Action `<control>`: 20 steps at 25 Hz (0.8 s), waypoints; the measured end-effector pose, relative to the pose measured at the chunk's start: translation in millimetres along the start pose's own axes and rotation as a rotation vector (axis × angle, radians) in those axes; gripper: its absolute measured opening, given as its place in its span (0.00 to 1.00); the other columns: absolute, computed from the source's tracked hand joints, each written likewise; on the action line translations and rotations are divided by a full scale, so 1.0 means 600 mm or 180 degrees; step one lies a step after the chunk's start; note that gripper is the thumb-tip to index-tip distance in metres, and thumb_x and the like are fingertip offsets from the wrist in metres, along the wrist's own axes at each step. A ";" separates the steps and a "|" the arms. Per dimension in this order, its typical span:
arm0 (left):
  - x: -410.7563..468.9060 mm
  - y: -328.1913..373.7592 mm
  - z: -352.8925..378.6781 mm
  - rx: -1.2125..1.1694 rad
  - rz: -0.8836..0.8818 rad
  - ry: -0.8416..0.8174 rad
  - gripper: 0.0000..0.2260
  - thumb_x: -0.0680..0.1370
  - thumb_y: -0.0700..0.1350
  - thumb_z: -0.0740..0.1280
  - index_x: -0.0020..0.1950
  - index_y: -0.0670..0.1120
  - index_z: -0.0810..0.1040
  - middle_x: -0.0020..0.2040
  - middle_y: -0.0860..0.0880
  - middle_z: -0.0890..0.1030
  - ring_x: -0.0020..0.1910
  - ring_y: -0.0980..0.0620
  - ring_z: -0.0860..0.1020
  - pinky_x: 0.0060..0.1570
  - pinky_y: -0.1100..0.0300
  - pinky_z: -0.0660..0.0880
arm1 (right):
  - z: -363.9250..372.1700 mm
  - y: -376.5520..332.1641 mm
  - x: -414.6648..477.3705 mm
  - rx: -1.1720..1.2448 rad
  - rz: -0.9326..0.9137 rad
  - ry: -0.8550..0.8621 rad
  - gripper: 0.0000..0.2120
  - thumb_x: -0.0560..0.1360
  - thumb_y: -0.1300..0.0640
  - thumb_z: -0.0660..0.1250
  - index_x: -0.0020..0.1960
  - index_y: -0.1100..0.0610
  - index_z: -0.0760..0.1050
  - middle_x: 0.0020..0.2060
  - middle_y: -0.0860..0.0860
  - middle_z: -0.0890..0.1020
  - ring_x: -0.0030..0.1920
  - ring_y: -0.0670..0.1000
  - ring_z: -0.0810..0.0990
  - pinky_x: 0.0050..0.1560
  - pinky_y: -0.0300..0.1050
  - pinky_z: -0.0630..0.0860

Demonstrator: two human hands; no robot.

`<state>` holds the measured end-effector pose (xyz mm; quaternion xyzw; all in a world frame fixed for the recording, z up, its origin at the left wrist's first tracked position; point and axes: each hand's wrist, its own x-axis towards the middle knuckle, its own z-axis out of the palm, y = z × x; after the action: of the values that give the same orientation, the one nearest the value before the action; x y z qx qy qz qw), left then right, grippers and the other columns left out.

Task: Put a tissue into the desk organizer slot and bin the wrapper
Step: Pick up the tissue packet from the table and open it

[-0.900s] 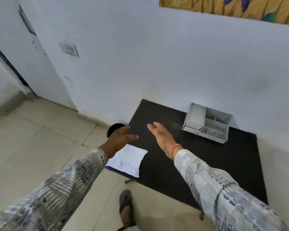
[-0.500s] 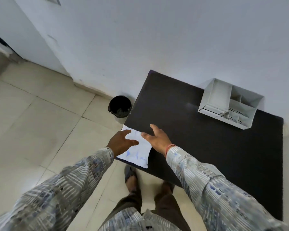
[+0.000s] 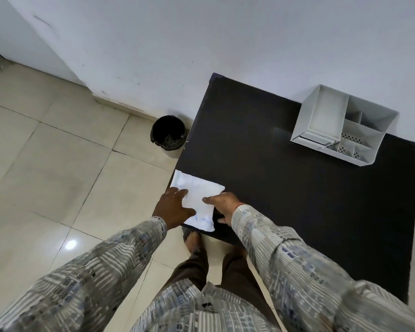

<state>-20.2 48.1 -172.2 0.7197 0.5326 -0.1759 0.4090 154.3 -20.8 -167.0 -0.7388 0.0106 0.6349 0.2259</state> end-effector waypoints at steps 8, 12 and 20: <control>-0.067 0.101 -0.094 -0.4254 -0.1010 -0.1489 0.40 0.72 0.73 0.70 0.66 0.40 0.83 0.62 0.37 0.86 0.61 0.36 0.84 0.64 0.38 0.80 | -0.039 -0.062 -0.172 -0.2664 -0.2932 0.0899 0.08 0.76 0.54 0.72 0.52 0.51 0.87 0.45 0.53 0.84 0.47 0.55 0.82 0.49 0.50 0.79; -0.097 0.187 -0.111 -0.4828 -0.0352 -0.1543 0.22 0.80 0.41 0.68 0.74 0.35 0.76 0.62 0.34 0.84 0.51 0.39 0.86 0.51 0.45 0.85 | -0.088 -0.062 -0.278 -0.3462 -0.3324 0.0771 0.14 0.78 0.46 0.71 0.61 0.47 0.86 0.55 0.51 0.86 0.58 0.54 0.81 0.62 0.54 0.76; -0.161 0.317 -0.096 -0.4183 0.0729 -0.1118 0.21 0.80 0.28 0.65 0.69 0.45 0.79 0.62 0.41 0.86 0.59 0.38 0.86 0.50 0.43 0.85 | -0.238 -0.028 -0.346 -0.2861 -0.3061 0.1703 0.12 0.80 0.50 0.71 0.62 0.51 0.84 0.60 0.47 0.83 0.61 0.49 0.80 0.66 0.44 0.75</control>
<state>106.4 14.4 5.4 0.3351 0.3752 0.1138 0.8567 252.3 -111.3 47.3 -0.8138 -0.5246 0.2045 0.1441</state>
